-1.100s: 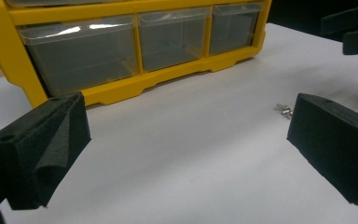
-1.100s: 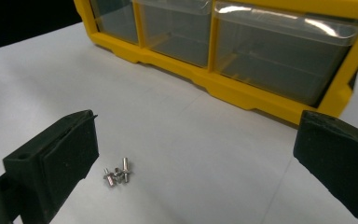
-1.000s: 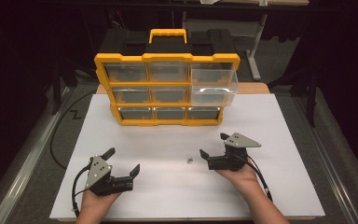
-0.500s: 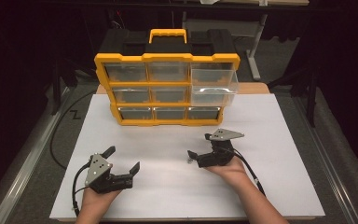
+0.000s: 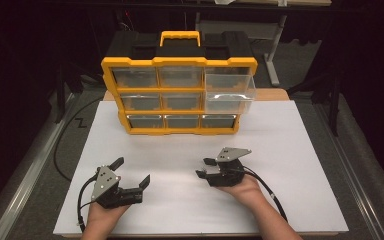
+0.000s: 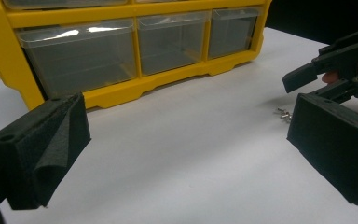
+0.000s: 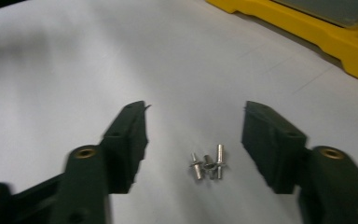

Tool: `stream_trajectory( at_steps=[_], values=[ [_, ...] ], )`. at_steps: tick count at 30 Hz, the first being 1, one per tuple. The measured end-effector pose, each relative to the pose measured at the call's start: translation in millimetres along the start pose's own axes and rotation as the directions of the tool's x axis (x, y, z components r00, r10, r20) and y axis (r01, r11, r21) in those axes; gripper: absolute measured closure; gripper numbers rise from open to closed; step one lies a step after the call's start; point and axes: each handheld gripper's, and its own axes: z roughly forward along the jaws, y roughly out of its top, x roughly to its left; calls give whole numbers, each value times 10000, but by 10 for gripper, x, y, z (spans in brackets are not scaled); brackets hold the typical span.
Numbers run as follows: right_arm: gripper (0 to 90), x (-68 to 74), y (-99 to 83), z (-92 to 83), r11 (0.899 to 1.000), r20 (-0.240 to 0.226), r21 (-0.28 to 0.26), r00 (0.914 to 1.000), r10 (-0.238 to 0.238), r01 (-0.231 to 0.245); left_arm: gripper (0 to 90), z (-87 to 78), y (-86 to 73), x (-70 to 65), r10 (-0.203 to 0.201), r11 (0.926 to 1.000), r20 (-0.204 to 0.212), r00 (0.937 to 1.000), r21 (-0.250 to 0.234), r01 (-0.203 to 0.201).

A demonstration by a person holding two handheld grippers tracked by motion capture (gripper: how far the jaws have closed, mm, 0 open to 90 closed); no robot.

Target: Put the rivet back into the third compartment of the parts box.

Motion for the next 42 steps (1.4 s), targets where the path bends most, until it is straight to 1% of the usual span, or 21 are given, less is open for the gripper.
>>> stream_trajectory(
  at_steps=[1, 2, 4, 5, 8, 9, 11, 15, 16, 17, 18, 20, 21, 23, 27, 28, 29, 30, 35, 37, 42],
  values=[
    [561, 8, 1, -7, 10000, -92, 18, 10000, -9, 10, 2, 0, 0, 1, 4, 10000, 7, 10000, 2, -4],
    [581, 10, 1, -12, 10000, -290, 22, 9996, -24, 24, 2, 2, -1, 1, -5, 10000, 6, 10000, -1, 5],
    [599, 21, 5, -16, 10000, -372, 3, 9993, 42, -42, 2, 5, -1, 1, -1, 10000, 18, 10000, -2, 1],
    [604, 27, 9, -21, 10000, -340, 3, 9994, -20, 20, 2, 5, -1, 1, -5, 10000, 22, 10000, -15, 5],
    [624, 17, 20, -25, 9996, -198, 280, 9998, -12, 18, 2, 5, 1, 2, -26, 10000, 45, 10000, -49, 26],
    [624, 17, 20, -25, 9996, -198, 280, 9998, -12, 18, 2, 6, 2, 3, -52, 10000, 62, 10000, -61, 52],
    [634, -23, 6, -5, 9985, -313, 526, 9993, 185, -168, 2, 8, 3, 10, -131, 9999, 93, 9999, -96, 132],
    [655, -59, -12, 30, 9963, -564, 800, 9978, 348, -303, 2, 11, 4, 19, -196, 9997, 135, 9997, -130, 198],
    [655, -59, -12, 30, 9963, -564, 800, 9978, 348, -303, 2, 11, 4, 19, -196, 9997, 135, 9997, -130, 198],
    [670, -58, -10, 33, 9960, -461, 861, 9985, 283, -243, 2, 12, 4, 18, -201, 9997, 147, 9997, -135, 203],
    [689, -49, -6, 37, 9952, -244, 975, 9997, 93, -69, 2, 13, 5, 17, -201, 9997, 155, 9997, -137, 203],
    [692, -45, -3, 41, 9942, -255, 1078, 9997, 64, -37, 2, 12, 6, 16, -201, 9997, 169, 9997, -136, 204],
    [706, -41, -1, 56, 9916, -325, 1295, 9995, -10, 52, 2, 11, 6, 17, -201, 9997, 171, 9997, -144, 204],
    [708, -35, -3, 67, 9906, -350, 1360, 9994, -85, 132, 2, 9, 7, 18, -211, 9997, 169, 9996, -146, 213],
    [705, -47, 5, 83, 9887, -305, 1498, 9995, 63, -17, 2, 8, 7, 18, -215, 9996, 161, 9996, -159, 217],
    [722, -53, 1, 95, 9869, -311, 1611, 9994, 137, -85, 2, 8, 7, 18, -217, 9996, 168, 9996, -151, 219],
    [722, -53, 1, 95, 9869, -311, 1611, 9994, 137, -85, 2, 9, 7, 18, -214, 9997, 164, 9996, -148, 216],
    [733, -49, -6, 105, 9848, -359, 1738, 9993, 90, -26, 2, 12, 5, 19, -218, 9996, 160, 9996, -148, 220],
    [749, -46, -8, 122, 9829, -228, 1840, 9997, -24, 66, 2, 17, 5, 19, -229, 9996, 156, 9996, -143, 231],
    [766, -47, -15, 142, 9802, -171, 1979, 9998, -55, 88, 2, 18, 5, 16, -240, 9996, 156, 9996, -157, 242],
    [787, -45, -8, 158, 9796, -133, 1996, 9997, -226, 248, 2, 19, 5, 11, -208, 9997, 179, 9996, -136, 211]
  ],
)
